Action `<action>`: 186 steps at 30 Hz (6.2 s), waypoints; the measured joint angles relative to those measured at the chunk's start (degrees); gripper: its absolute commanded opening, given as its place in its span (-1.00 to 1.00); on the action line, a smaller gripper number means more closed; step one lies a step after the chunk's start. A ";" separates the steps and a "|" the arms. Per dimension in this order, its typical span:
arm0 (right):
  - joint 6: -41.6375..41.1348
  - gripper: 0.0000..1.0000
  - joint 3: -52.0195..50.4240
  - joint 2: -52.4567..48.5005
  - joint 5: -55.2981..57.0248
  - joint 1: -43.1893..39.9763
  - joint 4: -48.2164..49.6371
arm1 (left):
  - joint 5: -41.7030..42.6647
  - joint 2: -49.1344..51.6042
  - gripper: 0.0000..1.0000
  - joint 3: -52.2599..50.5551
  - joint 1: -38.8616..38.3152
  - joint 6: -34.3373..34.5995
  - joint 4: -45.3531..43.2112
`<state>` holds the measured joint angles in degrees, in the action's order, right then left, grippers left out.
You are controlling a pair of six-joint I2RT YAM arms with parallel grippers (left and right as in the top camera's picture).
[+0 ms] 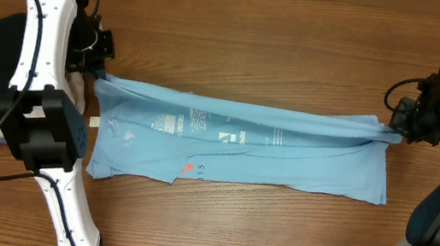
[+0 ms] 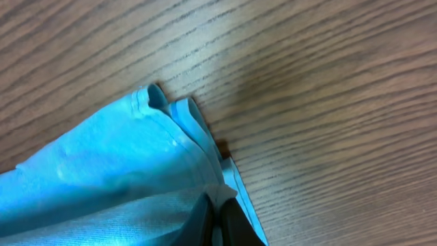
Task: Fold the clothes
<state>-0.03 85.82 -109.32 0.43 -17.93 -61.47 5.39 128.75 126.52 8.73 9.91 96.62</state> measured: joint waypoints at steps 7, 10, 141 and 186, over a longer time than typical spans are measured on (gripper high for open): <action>-0.02 -0.92 0.00 0.00 0.02 -0.02 -2.60 | 0.11 -0.26 -0.92 -7.56 0.00 -0.52 0.02; 0.00 -0.92 0.00 0.00 0.02 -0.04 -4.46 | 0.11 -0.26 -0.92 -10.95 0.00 -1.16 0.02; -1.07 -0.60 -18.71 0.74 -5.55 -0.09 3.89 | -2.25 -0.50 -0.19 -28.22 -1.38 -2.73 -8.39; -1.25 -0.44 -18.71 0.79 -5.92 -0.09 4.02 | -12.52 -14.95 -0.43 -32.63 -2.82 3.74 -9.57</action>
<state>-1.28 67.11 -108.53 -5.50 -18.02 -57.45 -7.14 113.80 93.89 5.91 13.65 87.05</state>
